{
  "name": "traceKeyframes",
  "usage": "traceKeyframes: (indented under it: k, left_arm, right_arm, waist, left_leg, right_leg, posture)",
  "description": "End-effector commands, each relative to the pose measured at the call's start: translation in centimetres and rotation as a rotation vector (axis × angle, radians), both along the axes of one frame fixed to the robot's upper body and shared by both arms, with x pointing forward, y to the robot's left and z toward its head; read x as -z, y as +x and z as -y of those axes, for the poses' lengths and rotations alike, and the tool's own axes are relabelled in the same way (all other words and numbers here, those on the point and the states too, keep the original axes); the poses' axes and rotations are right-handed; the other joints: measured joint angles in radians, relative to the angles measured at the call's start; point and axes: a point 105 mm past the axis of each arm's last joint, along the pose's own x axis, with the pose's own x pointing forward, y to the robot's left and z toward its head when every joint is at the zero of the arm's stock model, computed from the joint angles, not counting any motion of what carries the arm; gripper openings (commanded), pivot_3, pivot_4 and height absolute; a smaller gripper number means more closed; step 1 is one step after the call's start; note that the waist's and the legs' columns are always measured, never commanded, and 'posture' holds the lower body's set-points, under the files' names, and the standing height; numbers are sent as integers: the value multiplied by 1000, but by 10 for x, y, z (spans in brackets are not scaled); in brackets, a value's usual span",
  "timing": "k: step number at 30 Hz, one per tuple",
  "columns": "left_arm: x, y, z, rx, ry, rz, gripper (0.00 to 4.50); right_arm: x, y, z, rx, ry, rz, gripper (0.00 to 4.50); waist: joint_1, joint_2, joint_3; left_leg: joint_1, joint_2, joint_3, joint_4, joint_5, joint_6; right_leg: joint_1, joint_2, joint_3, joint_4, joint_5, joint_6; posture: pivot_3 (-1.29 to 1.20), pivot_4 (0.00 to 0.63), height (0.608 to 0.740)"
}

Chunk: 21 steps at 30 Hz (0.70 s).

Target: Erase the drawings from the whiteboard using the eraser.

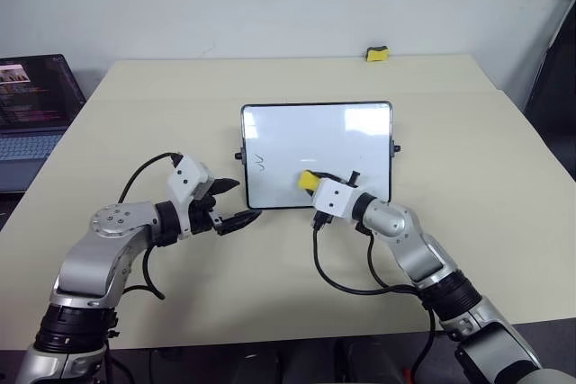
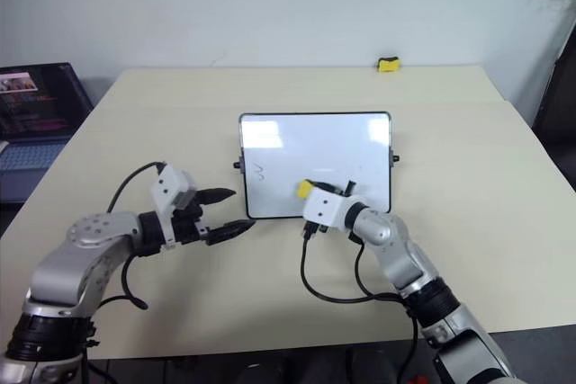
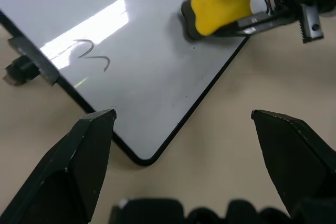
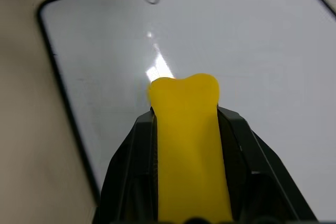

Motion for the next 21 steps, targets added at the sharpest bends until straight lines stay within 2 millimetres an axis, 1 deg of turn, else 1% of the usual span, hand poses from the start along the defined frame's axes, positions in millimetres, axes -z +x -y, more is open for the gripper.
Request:
traceKeyframes:
  k: [1,4,7,10,12,17,21]
  left_arm:
    - [-13,1,-5,-10,7,61,4500]
    - [-13,1,-4,-15,-3,63,4500]
    - [-15,2,-5,-34,-27,77,4500]
    - [-20,8,-11,-87,-63,114,4500]
    - [-22,12,-17,-132,-89,127,4500]
    - [-20,15,-25,-189,-85,131,4500]
    - [-20,16,-27,-215,-86,135,4500]
  right_arm:
    - [-9,3,1,14,12,35,1195]
    - [-19,8,6,40,44,69,1195]
    - [-27,3,6,19,133,30,1195]
    - [-37,-3,5,4,261,-48,1195]
    - [-44,-9,3,-21,299,-66,1195]
    - [-54,-17,-6,-84,270,-20,1195]
    - [-61,-14,-15,-109,213,57,1195]
  waist:
    - [1,0,0]
    - [2,0,0]
    - [3,0,0]
    - [3,0,0]
    - [2,1,1]
    - [3,1,1]
    - [3,1,1]
  left_leg:
    - [0,0,0,0,0,0]
    - [0,0,0,0,0,0]
    - [0,0,0,0,0,0]
    - [-1,0,-1,0,0,0]
    - [-1,0,-1,0,0,0]
    - [-1,0,-2,0,0,0]
    - [-1,0,-1,0,0,0]
  right_leg:
    - [0,0,0,0,0,0]
    - [0,0,0,0,0,0]
    - [0,0,0,0,0,0]
    - [0,0,0,0,0,0]
    - [0,0,0,0,0,0]
    - [0,0,0,0,0,0]
    - [-1,0,0,0,0,0]
  posture:
    - [0,150,740]
    - [0,150,740]
    - [0,150,740]
    - [0,150,740]
    - [0,150,740]
    - [0,150,740]
    - [0,150,740]
